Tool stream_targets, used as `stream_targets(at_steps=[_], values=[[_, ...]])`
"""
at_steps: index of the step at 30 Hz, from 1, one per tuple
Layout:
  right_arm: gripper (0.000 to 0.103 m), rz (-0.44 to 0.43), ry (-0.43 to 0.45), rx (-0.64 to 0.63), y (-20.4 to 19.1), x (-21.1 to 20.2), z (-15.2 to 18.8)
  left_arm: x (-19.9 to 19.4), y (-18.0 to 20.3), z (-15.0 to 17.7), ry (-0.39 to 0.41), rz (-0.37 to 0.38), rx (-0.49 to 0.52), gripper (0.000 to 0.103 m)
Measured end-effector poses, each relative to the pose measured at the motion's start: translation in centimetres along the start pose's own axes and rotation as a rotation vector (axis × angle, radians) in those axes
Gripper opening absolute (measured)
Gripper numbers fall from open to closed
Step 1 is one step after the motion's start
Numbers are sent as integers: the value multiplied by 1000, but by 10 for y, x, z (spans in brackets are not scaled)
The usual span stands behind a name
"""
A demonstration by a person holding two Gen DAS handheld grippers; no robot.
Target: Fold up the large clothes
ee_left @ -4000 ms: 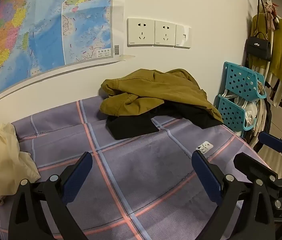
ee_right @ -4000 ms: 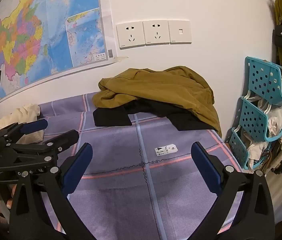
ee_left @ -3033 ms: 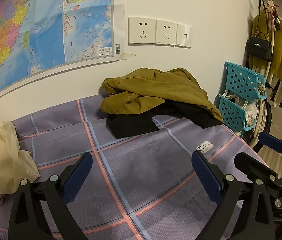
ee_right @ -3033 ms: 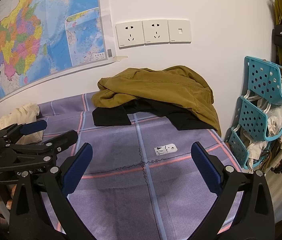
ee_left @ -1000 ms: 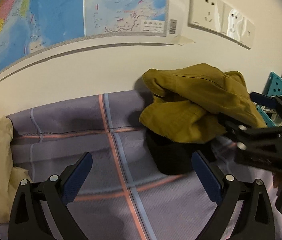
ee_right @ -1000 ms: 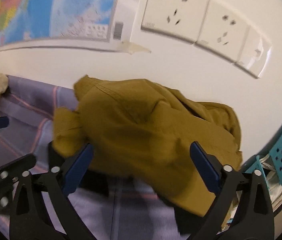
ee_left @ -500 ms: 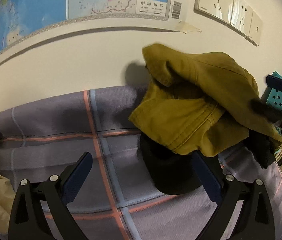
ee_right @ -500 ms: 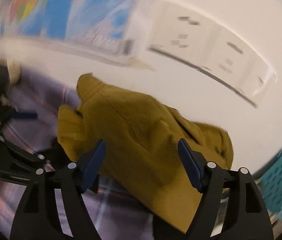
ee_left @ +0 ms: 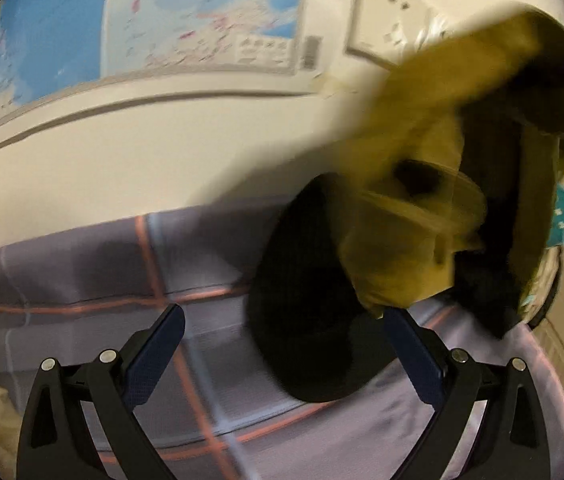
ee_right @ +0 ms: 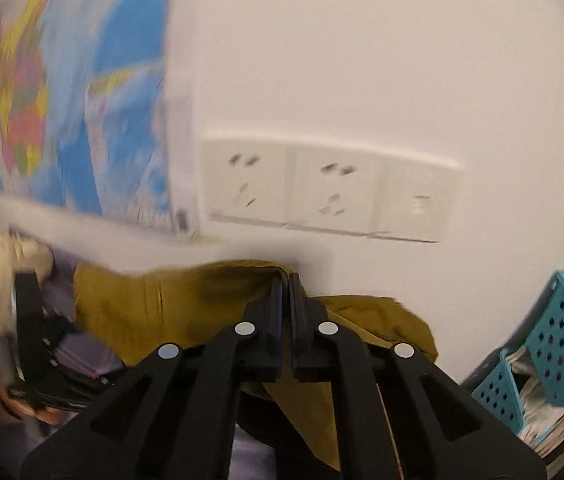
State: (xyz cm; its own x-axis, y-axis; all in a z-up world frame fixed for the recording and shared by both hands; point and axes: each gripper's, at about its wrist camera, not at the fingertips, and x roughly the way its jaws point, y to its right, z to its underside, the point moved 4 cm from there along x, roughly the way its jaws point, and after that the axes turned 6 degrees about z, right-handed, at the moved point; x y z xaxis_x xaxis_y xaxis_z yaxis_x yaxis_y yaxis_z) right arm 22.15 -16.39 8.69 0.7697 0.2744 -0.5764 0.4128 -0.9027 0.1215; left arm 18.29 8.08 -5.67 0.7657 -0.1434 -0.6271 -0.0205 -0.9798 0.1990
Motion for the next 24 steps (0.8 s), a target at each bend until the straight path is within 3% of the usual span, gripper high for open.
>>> stream_targets(at_steps=[3,6,8,9,10,11,12,15,16,20,24], values=[[3,-33,11,72,24,-11,-6,-8,25,-3,74,125,37,96],[3,-61,44,114,36,-25,-9,-2,47,-3,96,118,135,96],[2,-64,75,126,47,-37,-11,9,57,-11,108,55,192,93],[2,-62,85,135,51,-39,-9,14,56,-17,116,53,182,81],[2,-68,95,161,58,-43,-9,22,51,-24,109,30,155,52],[2,-62,104,181,67,-49,-10,27,48,-31,84,62,138,28],[2,-54,111,188,68,-51,-10,29,47,-36,71,90,130,10],[2,-33,139,198,82,-70,-21,18,55,-63,84,49,156,4],[2,-27,160,198,87,-82,-28,5,57,-79,126,50,156,3],[2,1,304,188,98,-157,-72,-51,79,-136,209,173,143,2],[2,12,449,154,97,-240,-104,-123,110,-171,356,197,205,1]])
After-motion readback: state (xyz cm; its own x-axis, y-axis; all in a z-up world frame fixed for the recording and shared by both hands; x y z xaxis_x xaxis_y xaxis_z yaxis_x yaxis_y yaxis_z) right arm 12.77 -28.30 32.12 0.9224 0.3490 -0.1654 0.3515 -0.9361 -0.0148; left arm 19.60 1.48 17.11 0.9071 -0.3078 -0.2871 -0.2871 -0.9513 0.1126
